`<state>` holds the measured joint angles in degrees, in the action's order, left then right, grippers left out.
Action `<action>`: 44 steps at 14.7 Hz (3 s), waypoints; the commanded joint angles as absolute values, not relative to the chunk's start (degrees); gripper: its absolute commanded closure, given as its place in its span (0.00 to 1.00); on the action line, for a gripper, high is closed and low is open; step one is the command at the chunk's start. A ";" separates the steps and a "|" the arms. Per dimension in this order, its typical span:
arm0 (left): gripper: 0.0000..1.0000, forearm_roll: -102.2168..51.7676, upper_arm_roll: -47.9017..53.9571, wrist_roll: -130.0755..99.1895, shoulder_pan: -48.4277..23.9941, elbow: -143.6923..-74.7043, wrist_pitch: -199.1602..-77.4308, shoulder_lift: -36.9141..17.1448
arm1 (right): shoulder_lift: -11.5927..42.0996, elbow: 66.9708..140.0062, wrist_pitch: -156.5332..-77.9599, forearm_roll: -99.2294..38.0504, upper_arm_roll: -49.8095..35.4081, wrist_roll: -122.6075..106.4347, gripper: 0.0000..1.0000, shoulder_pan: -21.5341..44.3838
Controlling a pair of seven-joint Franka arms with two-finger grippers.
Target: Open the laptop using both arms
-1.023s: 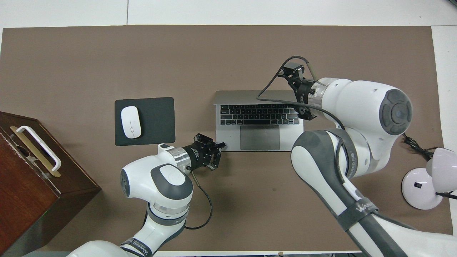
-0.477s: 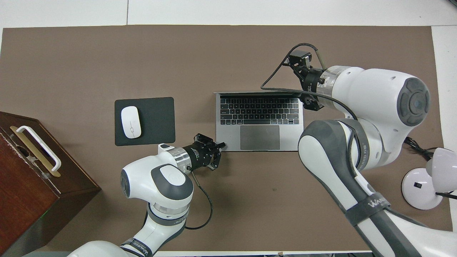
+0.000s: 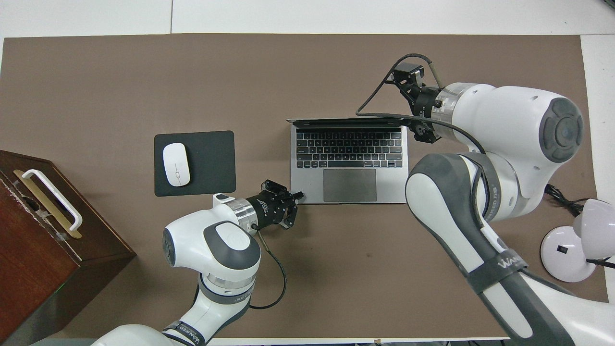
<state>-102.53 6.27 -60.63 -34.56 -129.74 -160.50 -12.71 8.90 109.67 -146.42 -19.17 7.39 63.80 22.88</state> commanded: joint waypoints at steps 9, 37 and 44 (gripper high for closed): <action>1.00 -104.06 5.80 -59.33 -36.47 -128.50 -161.89 -15.91 | 13.09 104.24 -146.07 -23.29 8.00 57.92 0.00 21.36; 1.00 -103.80 5.80 -59.33 -36.47 -128.50 -161.90 -15.91 | 15.21 93.78 -138.35 -29.97 8.18 65.47 0.00 22.76; 1.00 -103.10 5.71 -59.41 -36.04 -127.79 -162.07 -15.38 | 9.93 89.75 -128.52 -33.21 7.38 71.36 0.00 20.75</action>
<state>-102.53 6.21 -60.47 -34.85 -129.66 -161.01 -12.72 10.83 92.52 -132.82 -30.67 8.04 70.65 22.53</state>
